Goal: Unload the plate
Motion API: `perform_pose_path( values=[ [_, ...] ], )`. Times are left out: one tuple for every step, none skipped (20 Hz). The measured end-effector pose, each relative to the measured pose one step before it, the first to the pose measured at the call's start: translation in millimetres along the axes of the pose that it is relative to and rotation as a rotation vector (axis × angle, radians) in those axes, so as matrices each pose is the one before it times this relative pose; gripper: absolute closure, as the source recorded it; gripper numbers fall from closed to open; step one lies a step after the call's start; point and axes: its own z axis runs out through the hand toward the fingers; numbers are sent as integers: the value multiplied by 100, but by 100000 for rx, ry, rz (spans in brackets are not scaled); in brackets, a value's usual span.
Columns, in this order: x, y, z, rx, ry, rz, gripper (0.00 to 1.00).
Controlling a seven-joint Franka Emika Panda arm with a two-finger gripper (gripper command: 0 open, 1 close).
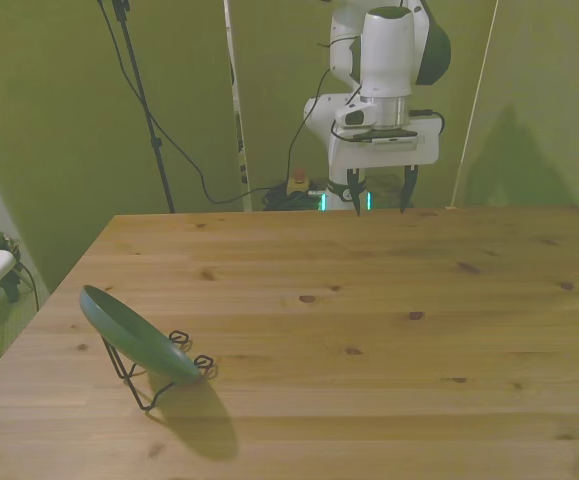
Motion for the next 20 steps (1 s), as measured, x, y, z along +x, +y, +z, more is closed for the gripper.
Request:
perform_pose_path(
  values=[
    [22,9,42,116,-247,209,0],
    [50,32,-7,651,-586,652,0],
    [89,-47,-63,109,76,584,0],
    [118,-244,-165,225,353,1248,0],
    [227,-441,-256,232,559,1531,0],
    [423,-498,-246,209,1061,1525,0],
    [735,-549,-251,534,1791,1963,0],
    [888,-567,-156,388,1660,1743,0],
    [1073,-679,-49,84,2022,1588,0],
    [1132,-728,80,-191,1799,1559,0],
    [1172,-749,50,-370,1550,1349,0],
    [1176,-697,63,-512,1485,1328,0],
    [1323,-545,-68,-223,1638,1331,0],
    [1363,-318,-84,-169,1603,917,0],
    [1366,-177,-157,-1,1509,1123,0],
    [1364,-24,-160,-223,1668,1200,0],
    [1414,53,-162,-317,1732,1309,0],
    [1284,27,-109,-274,1363,1277,0],
    [1258,102,-63,-786,1397,1117,0],
    [1270,120,-81,-829,1168,1179,0]
  ],
)
